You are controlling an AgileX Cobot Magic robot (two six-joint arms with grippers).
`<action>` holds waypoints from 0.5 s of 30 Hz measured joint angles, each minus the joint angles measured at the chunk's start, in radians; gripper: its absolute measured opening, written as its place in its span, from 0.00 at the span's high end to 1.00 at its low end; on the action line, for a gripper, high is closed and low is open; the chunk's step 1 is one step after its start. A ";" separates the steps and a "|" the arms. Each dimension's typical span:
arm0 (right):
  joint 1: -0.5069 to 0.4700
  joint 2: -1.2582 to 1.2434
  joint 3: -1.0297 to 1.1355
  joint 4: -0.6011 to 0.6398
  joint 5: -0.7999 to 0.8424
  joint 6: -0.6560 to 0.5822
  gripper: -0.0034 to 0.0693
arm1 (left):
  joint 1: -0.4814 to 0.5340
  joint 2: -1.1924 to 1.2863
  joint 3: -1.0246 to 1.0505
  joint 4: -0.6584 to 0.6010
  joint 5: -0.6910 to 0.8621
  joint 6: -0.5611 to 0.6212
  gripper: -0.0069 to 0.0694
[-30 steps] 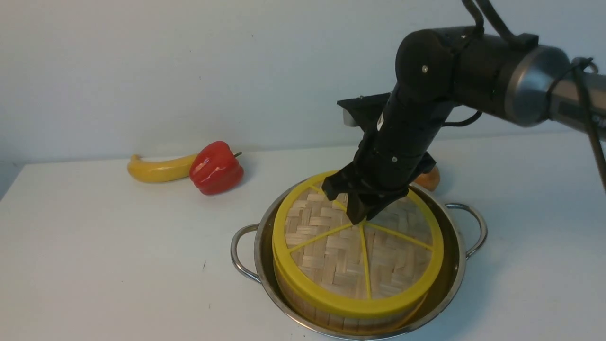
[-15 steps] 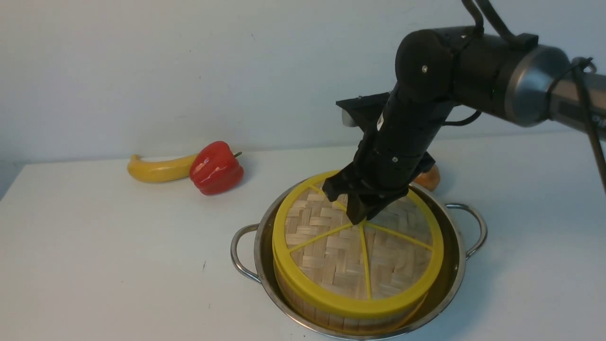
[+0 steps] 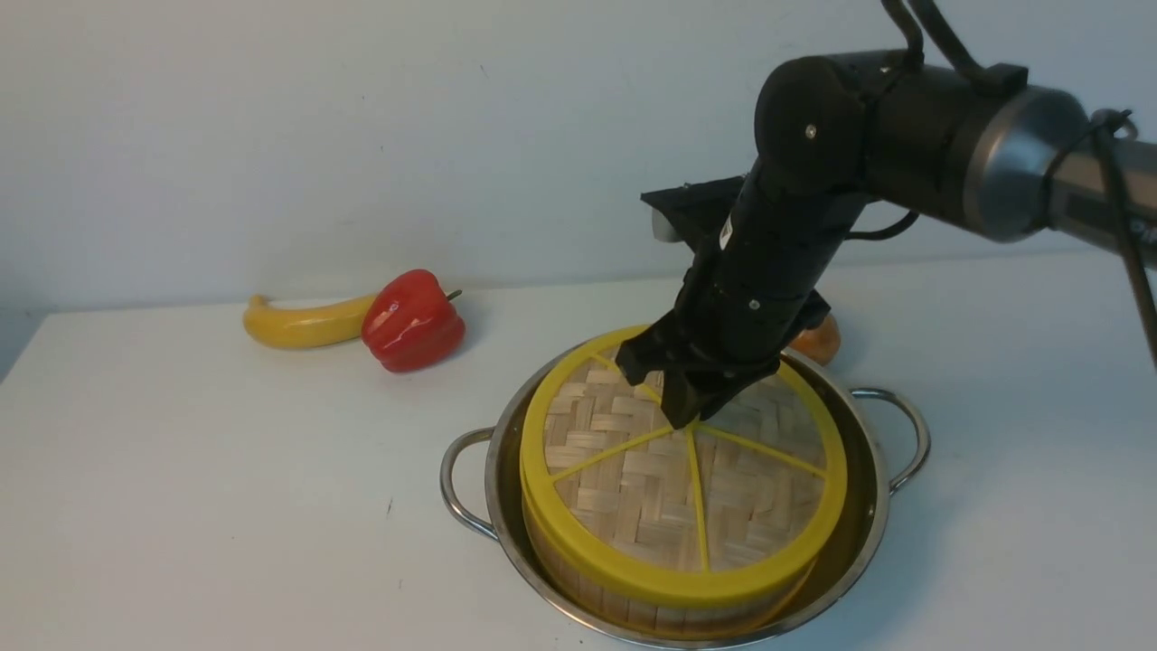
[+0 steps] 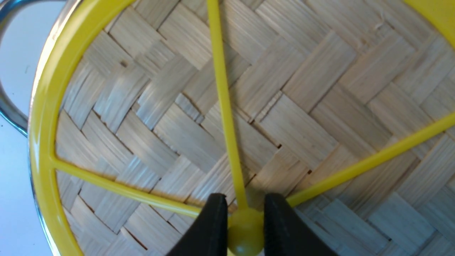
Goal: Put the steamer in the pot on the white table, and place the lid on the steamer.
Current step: 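Place the bamboo steamer lid onto the steamer basket in the pot with the right gripper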
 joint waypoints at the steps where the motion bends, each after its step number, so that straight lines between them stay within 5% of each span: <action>1: 0.000 0.000 0.000 0.000 0.000 0.000 0.76 | 0.000 0.000 0.000 0.000 0.000 0.000 0.90; 15: 0.000 0.038 -0.091 -0.024 -0.012 0.027 0.76 | 0.000 0.000 0.000 0.000 0.000 0.000 0.90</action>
